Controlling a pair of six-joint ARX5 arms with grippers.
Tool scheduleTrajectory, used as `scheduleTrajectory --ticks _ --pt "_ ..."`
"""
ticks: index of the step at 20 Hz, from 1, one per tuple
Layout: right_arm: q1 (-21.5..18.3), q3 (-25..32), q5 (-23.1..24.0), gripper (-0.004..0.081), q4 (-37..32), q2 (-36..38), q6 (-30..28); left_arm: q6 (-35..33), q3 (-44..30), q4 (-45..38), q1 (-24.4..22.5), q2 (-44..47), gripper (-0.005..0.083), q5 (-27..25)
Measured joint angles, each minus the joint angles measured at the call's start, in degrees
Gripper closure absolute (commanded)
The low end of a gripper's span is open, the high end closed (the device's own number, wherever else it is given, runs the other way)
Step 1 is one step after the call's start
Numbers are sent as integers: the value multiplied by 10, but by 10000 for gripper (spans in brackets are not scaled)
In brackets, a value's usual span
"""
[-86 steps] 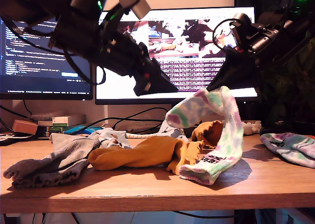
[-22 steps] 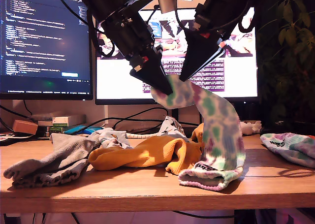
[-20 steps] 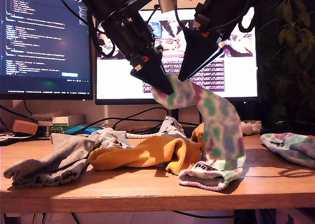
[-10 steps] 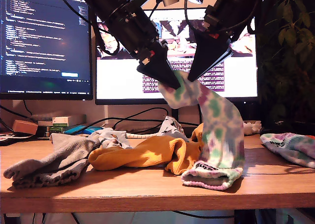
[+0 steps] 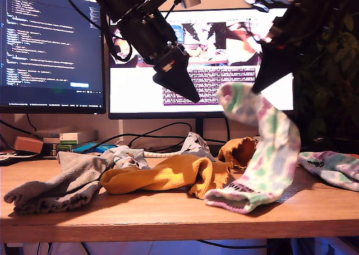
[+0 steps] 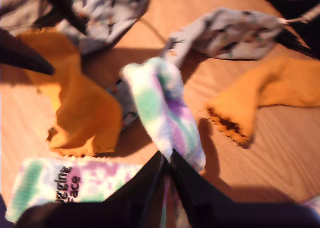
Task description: Pair up the socks based on colour and pattern, by placing them on top of one another
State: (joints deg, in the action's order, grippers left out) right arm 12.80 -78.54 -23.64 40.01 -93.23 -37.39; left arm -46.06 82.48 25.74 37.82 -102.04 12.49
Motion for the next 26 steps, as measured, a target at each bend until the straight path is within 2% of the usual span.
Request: scheduleTrajectory --ticks 3,5,8,10,12,14,16,18,21,24,26 --pt "-35 0 -33 781 -13 -24 3 12 0 5 0 0 546 -1" --pt "-65 0 -64 781 -37 -59 34 22 0 5 0 0 546 -1" --pt "-106 0 -73 779 -57 -100 46 22 0 4 -1 0 546 -1" --pt "-117 0 -70 709 -79 -116 59 22 0 4 0 0 546 -1" --pt "-113 0 -53 617 -105 -135 70 23 0 5 0 0 546 -1" --pt "-109 0 -13 553 -143 -153 93 25 0 9 -1 0 546 -1" --pt "-105 0 31 539 -151 -160 112 32 0 16 -1 0 546 -1" --pt "-105 0 37 538 -145 -158 132 38 0 21 0 0 546 -1" --pt "-107 0 51 501 -121 -150 134 38 0 22 -1 0 546 -1" --pt "-108 0 85 484 -95 -107 139 42 0 22 -1 0 546 0" --pt "-112 0 100 479 -75 -71 170 52 0 22 -1 0 546 3"
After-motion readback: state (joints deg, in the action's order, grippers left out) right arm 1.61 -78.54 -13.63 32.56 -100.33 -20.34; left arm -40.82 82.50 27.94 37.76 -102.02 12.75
